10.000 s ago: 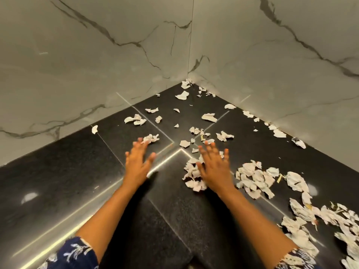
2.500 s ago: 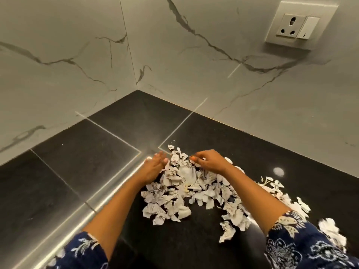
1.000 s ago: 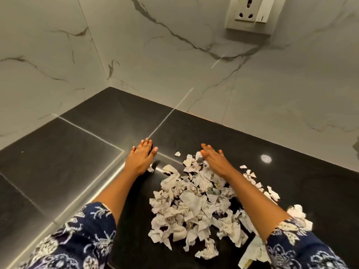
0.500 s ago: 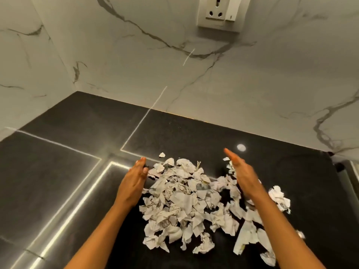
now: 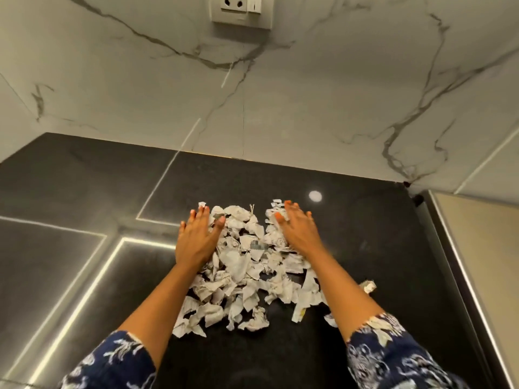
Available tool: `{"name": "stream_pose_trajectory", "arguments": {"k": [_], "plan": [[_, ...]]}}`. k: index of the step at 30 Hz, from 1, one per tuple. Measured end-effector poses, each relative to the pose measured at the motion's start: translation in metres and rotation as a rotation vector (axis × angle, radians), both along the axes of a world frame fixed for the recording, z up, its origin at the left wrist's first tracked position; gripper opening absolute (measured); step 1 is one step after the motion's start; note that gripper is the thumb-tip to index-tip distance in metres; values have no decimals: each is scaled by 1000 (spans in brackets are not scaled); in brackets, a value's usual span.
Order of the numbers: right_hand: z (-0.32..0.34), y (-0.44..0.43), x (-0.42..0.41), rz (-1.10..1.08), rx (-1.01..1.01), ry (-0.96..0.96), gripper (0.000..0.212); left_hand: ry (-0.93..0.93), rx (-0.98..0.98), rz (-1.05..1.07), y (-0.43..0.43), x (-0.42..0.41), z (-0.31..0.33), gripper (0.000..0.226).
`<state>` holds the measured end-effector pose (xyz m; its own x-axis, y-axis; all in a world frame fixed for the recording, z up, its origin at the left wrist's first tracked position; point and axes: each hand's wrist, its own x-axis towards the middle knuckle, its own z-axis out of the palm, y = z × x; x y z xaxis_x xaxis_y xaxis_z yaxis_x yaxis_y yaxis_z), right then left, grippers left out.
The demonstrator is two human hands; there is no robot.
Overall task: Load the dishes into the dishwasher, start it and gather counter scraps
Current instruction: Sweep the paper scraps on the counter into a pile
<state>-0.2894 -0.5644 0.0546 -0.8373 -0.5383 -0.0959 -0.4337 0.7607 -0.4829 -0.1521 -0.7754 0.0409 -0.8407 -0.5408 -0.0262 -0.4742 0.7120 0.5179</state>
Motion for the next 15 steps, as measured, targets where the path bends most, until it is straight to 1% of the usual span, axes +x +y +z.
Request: {"name": "stream_pose_trajectory", "arguments": {"k": [2, 4, 5, 6, 8, 9, 11, 13, 15], "plan": [[6, -17, 7, 102, -17, -37, 68, -8, 18, -52, 7, -7, 1, 109], [14, -18, 8, 125, -134, -158, 63, 35, 158, -94, 8, -5, 5, 111], [17, -13, 5, 81, -221, -222, 62, 74, 256, -95, 5, 0, 7, 109], [17, -5, 0, 11, -295, -263, 61, 112, 325, -72, 0, 8, 8, 100], [16, 13, -14, -131, -341, -271, 61, 163, 341, 36, -15, 25, 9, 76], [15, 17, -23, -169, -312, -257, 61, 171, 313, 94, -23, 28, 10, 67], [14, 8, -39, -140, -203, -223, 61, 128, 269, 138, -36, 16, 12, 62], [12, -21, -52, -23, -86, -198, 61, 34, 199, 94, -44, -13, 14, 69], [12, -52, -56, 106, 7, -181, 60, -52, 123, -9, -47, -39, 12, 75]]}}
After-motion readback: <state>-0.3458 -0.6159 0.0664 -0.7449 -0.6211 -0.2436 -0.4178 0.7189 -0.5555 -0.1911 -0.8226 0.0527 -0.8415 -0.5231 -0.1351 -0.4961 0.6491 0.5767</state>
